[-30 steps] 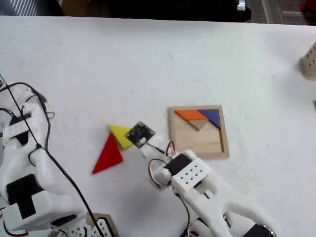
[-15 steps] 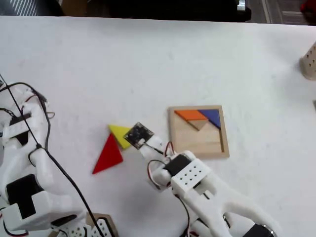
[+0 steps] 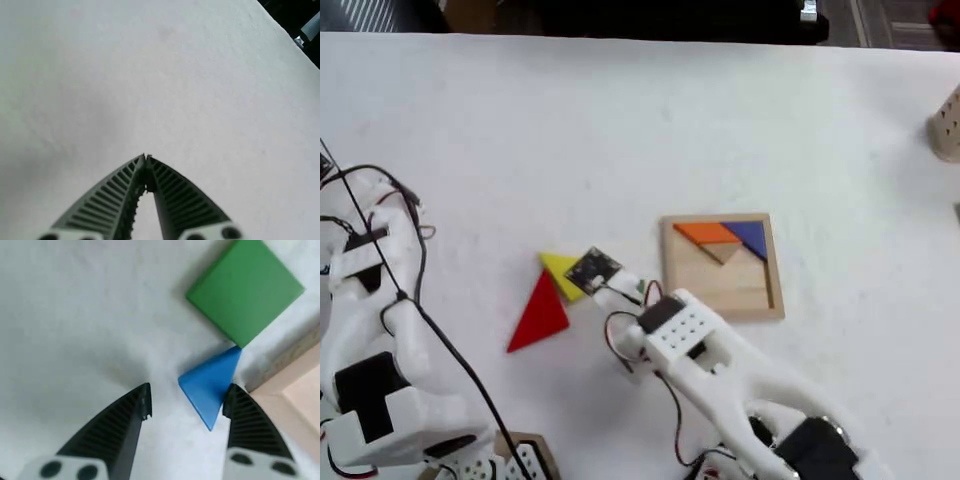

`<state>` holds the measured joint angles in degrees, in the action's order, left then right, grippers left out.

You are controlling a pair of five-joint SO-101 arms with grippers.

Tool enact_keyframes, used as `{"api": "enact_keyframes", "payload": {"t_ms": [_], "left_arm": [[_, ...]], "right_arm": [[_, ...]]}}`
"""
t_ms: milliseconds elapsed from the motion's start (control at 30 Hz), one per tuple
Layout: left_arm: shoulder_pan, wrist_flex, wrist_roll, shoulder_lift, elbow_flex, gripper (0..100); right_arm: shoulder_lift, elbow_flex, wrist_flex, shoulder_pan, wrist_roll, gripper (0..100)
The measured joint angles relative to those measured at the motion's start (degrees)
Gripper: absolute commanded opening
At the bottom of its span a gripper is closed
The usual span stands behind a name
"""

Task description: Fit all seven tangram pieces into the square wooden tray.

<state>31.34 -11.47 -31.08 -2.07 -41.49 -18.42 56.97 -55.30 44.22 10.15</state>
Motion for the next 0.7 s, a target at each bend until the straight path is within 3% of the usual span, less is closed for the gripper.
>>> {"api": "enact_keyframes", "payload": {"t_ms": [400, 700], "left_arm": [[-0.3, 0.0, 0.0, 0.0, 0.0, 2], [-0.3, 0.0, 0.0, 0.0, 0.0, 2]], "right_arm": [[-3.7, 0.8, -0.3, 0.0, 0.0, 2.2], [-4.9, 0.8, -0.4, -4.6, 0.1, 1.8]]}}
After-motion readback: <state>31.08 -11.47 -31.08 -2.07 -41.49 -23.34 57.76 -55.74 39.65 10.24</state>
